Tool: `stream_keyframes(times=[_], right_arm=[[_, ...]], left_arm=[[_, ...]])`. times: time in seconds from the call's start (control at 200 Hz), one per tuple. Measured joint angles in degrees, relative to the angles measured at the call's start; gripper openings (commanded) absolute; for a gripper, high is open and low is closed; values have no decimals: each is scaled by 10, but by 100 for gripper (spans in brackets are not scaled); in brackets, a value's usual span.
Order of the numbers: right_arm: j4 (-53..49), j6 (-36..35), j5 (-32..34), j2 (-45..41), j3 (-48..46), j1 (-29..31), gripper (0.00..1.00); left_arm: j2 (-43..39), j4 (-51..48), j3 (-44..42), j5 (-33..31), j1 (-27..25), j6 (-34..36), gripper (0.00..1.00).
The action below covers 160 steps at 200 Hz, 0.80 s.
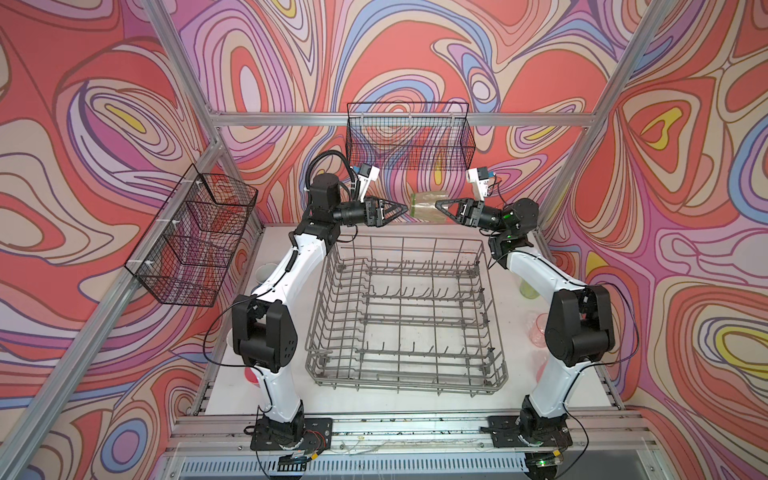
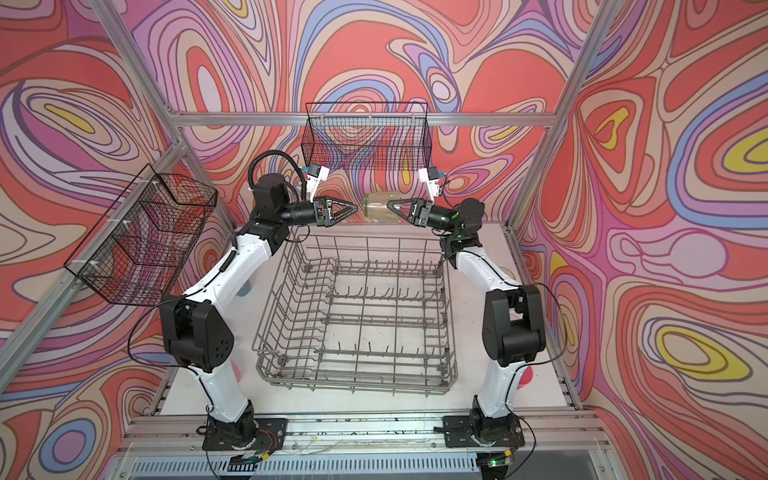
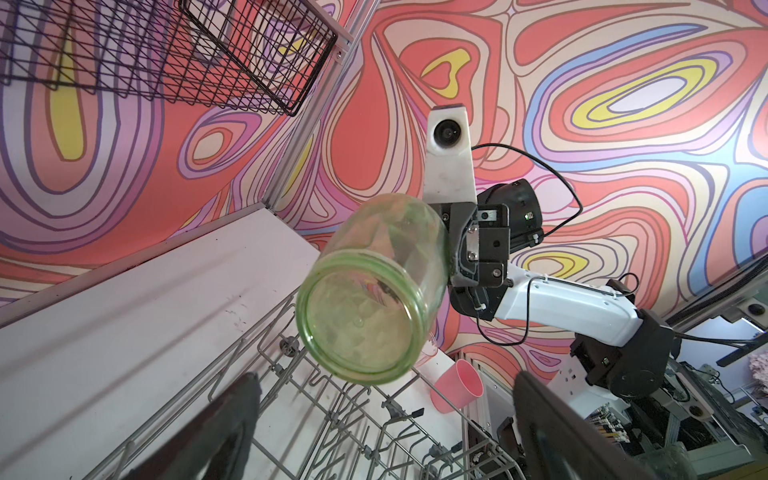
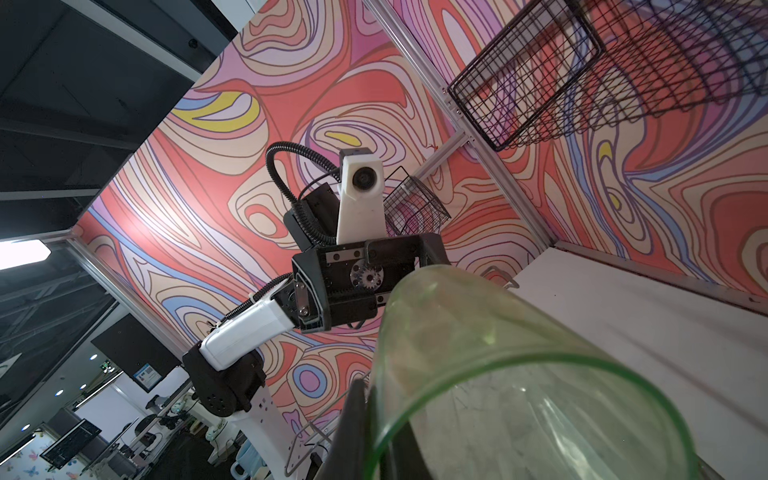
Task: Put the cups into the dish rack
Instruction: 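Carry the green glass above the rack toward the left gripper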
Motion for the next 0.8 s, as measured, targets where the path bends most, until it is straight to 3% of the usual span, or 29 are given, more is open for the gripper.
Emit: stream_keyframes(times=[0.801], right_arm=[[20, 43, -11, 1, 3, 1, 0]], left_arm=[[70, 70, 48, -5, -52, -47, 94]])
